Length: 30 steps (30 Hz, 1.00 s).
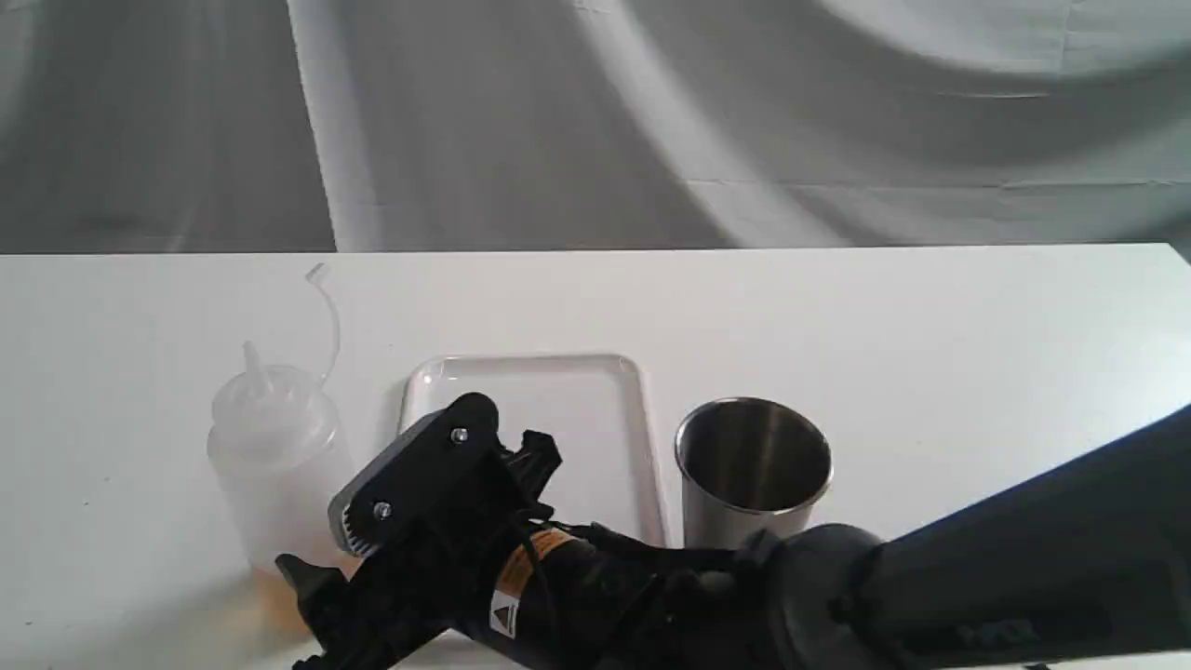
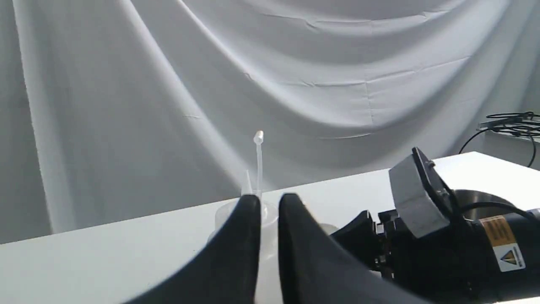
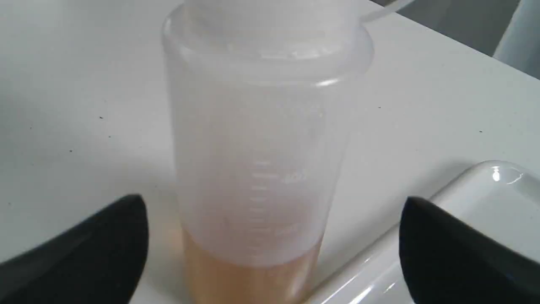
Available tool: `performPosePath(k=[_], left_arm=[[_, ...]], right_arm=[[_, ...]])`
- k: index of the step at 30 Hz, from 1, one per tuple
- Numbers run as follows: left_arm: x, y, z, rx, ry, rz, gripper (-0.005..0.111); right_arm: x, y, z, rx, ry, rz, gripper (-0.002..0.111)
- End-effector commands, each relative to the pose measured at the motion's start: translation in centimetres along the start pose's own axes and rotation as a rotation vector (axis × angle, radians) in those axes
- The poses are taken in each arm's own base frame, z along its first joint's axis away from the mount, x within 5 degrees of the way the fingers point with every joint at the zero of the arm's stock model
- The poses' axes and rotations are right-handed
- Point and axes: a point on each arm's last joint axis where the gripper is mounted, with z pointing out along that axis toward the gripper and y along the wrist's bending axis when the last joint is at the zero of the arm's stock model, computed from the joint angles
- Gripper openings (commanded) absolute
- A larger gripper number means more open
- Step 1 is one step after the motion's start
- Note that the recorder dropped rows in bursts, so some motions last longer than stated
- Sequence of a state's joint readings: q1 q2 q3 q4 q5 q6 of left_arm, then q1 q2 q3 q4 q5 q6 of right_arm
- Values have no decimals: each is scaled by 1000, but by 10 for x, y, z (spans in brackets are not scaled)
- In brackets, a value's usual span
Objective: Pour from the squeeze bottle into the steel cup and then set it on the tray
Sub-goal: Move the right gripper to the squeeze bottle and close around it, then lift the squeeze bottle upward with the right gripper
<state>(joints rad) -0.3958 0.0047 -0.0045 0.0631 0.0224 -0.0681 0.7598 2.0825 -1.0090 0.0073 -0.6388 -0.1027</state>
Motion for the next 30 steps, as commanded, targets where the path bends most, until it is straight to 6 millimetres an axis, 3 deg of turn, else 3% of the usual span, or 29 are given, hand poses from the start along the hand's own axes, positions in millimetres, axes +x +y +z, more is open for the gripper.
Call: performPosePath(k=[1, 7, 20, 30], left_arm=[[0, 0, 0, -1, -10, 4, 8], [0, 0, 0, -1, -10, 4, 8], [0, 0, 0, -1, -10, 4, 8], [0, 0, 0, -1, -10, 4, 8]], right_arm=[[-1, -1, 0, -3, 7, 8, 80], [1, -2, 1, 10, 15, 88, 80], [-4, -1, 1, -3, -43, 65, 79], [1, 0, 1, -8, 18, 63, 79]])
